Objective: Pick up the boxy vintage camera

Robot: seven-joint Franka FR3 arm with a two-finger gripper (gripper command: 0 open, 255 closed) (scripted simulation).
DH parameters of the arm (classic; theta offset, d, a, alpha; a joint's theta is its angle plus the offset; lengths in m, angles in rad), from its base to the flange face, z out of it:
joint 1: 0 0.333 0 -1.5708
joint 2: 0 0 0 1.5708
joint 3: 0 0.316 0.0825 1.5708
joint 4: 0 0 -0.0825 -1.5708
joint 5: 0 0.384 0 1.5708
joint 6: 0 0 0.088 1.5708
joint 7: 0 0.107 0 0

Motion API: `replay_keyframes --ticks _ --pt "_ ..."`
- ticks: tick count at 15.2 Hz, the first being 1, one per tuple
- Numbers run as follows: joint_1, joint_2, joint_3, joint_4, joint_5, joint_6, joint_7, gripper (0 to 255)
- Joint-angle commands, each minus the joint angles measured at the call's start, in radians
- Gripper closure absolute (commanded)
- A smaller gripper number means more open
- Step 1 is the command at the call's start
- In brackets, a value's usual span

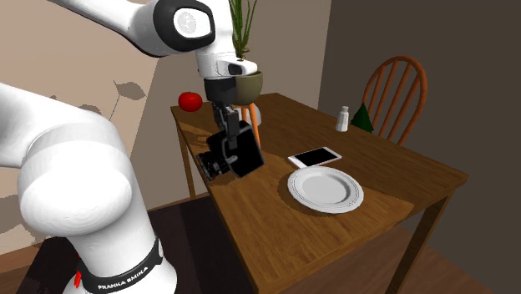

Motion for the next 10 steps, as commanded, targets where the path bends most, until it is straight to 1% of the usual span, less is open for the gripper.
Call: replay_keyframes --ticks 1,8,10 --pt "-0.003 -0.006 -0.006 0.023 -0.006 -0.028 -0.001 255" --pt "-0.011 -0.036 -0.033 0.101 -0.027 -0.135 -0.007 255" --pt "-0.012 -0.036 -0.033 0.103 -0.028 -0.137 -0.007 255"
